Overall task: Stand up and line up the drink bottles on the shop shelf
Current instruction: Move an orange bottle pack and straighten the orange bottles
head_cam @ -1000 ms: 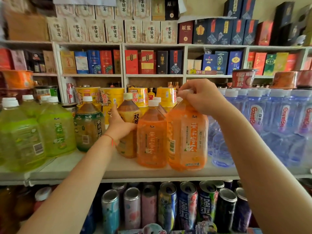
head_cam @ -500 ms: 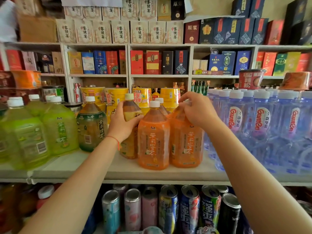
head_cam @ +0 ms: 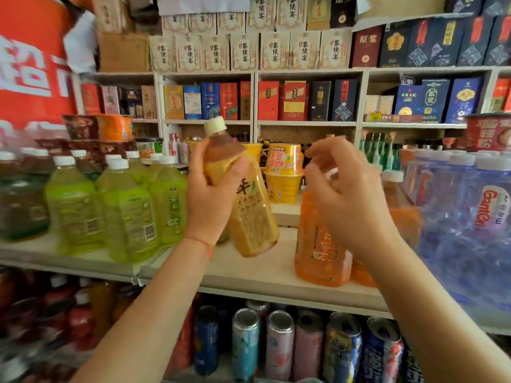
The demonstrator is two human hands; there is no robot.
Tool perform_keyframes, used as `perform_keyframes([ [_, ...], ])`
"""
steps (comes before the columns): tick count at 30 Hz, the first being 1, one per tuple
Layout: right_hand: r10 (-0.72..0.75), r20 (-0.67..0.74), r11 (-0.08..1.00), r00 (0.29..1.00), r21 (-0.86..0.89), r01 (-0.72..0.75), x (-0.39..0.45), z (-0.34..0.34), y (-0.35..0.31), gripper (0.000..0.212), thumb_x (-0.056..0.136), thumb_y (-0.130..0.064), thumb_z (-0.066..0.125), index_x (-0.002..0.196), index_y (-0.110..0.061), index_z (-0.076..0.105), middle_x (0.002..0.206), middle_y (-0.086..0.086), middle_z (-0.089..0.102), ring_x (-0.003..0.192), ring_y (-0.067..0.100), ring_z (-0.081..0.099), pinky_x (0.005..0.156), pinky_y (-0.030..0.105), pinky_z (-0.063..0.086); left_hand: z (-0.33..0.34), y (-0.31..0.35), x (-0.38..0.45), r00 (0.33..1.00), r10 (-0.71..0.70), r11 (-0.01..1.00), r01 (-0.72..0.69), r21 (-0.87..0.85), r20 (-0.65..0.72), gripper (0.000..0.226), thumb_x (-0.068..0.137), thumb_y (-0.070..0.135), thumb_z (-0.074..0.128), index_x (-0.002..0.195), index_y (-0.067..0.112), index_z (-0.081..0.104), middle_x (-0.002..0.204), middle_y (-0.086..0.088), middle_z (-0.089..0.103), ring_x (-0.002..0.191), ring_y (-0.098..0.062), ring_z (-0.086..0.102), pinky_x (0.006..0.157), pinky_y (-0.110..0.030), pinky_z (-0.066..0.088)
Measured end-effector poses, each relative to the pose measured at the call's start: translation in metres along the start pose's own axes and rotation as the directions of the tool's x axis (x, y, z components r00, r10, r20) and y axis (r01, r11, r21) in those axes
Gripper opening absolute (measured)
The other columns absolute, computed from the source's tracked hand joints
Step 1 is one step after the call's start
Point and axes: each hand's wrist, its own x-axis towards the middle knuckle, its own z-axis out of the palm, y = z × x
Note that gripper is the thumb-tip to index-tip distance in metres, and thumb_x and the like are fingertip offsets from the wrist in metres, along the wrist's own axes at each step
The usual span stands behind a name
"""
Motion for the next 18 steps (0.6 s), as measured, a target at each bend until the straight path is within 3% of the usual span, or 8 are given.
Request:
perform_keyframes([
  [3,0.038,0.323,0.959,0.946,0.256,-0.126,-0.011,0.044,-0.041,0.050,0.089,-0.049,0.063,0.132,-0.030,0.045,0.120,-0.013,0.058,0.109,0.002,0.056,0.089,0.029,0.052,-0.032,0.035,0.006,0.994,-0.092,0.960,0.103,-0.262,0.051,0.046,0.081,0.037,0.075,0.123,0.028,0.058,0.110,-0.004,0.069,0.098,-0.023,0.069,0.082,-0.042,0.058],
  [5,0.005,0.393,0.945,0.920,0.299,-0.133,-0.024,0.080,-0.070,0.076,0.079,-0.055,0.074,0.140,-0.032,0.035,0.130,-0.011,0.053,0.119,0.003,0.053,0.097,0.033,0.051,-0.068,0.048,0.007,0.990,-0.126,0.938,0.140,-0.317,0.063,0.058,0.079,0.034,0.076,0.129,0.010,0.056,0.103,-0.008,0.068,0.093,-0.026,0.069,0.078,-0.041,0.056],
  [7,0.022,0.413,0.940,0.910,0.302,-0.160,-0.042,0.116,-0.098,0.092,0.071,-0.053,0.080,0.143,-0.036,0.026,0.130,-0.012,0.052,0.116,0.003,0.056,0.094,0.034,0.054,-0.108,0.051,0.004,0.989,-0.143,0.957,0.149,-0.248,0.041,0.065,0.076,0.038,0.079,0.131,0.013,0.056,0.107,-0.006,0.071,0.096,-0.025,0.071,0.080,-0.041,0.057],
  [9,0.054,0.442,0.930,0.896,0.304,-0.206,-0.061,0.159,-0.129,0.103,0.068,-0.051,0.079,0.148,-0.039,0.015,0.133,-0.012,0.049,0.113,0.005,0.058,0.087,0.035,0.058,-0.154,0.047,0.001,0.991,-0.132,0.982,0.131,-0.140,0.002,0.056,0.077,0.037,0.082,0.127,0.028,0.059,0.108,0.003,0.074,0.097,-0.017,0.073,0.080,-0.036,0.059],
  [12,0.112,0.380,0.968,0.918,0.166,-0.186,-0.084,0.224,-0.175,0.114,0.069,-0.054,0.077,0.147,-0.045,-0.005,0.142,-0.010,0.037,0.118,0.014,0.054,0.086,0.035,0.057,-0.216,0.045,0.003,0.999,-0.047,0.999,0.047,0.023,-0.024,0.047,0.080,0.040,0.079,0.121,0.046,0.056,0.108,0.014,0.071,0.097,-0.006,0.070,0.078,-0.023,0.055],
  [14,0.123,0.266,0.981,0.956,0.111,-0.157,-0.089,0.268,-0.211,0.109,0.069,-0.064,0.073,0.143,-0.047,-0.005,0.135,-0.011,0.036,0.116,0.020,0.055,0.077,0.034,0.054,-0.264,0.047,0.013,0.999,0.009,0.994,-0.004,0.112,-0.042,0.045,0.076,0.051,0.077,0.114,0.055,0.053,0.111,0.015,0.068,0.102,-0.007,0.067,0.083,-0.027,0.055],
  [16,0.136,0.197,0.971,0.971,0.169,-0.171,-0.091,0.317,-0.251,0.103,0.067,-0.072,0.066,0.143,-0.044,0.003,0.142,-0.005,0.043,0.114,0.022,0.058,0.071,0.035,0.053,-0.319,0.044,0.027,0.996,0.057,0.975,-0.041,0.219,-0.064,0.059,0.072,0.060,0.074,0.125,0.048,0.051,0.120,0.010,0.063,0.111,-0.011,0.062,0.092,-0.036,0.054],
  [18,0.168,0.157,0.942,0.973,0.264,-0.206,-0.090,0.361,-0.284,0.099,0.066,-0.072,0.068,0.142,-0.045,0.010,0.144,-0.004,0.047,0.116,0.019,0.059,0.076,0.038,0.056,-0.370,0.042,0.044,0.994,0.088,0.956,-0.066,0.285,-0.064,0.068,0.071,0.063,0.071,0.132,0.041,0.048,0.127,0.007,0.059,0.118,-0.011,0.059,0.099,-0.039,0.051],
])
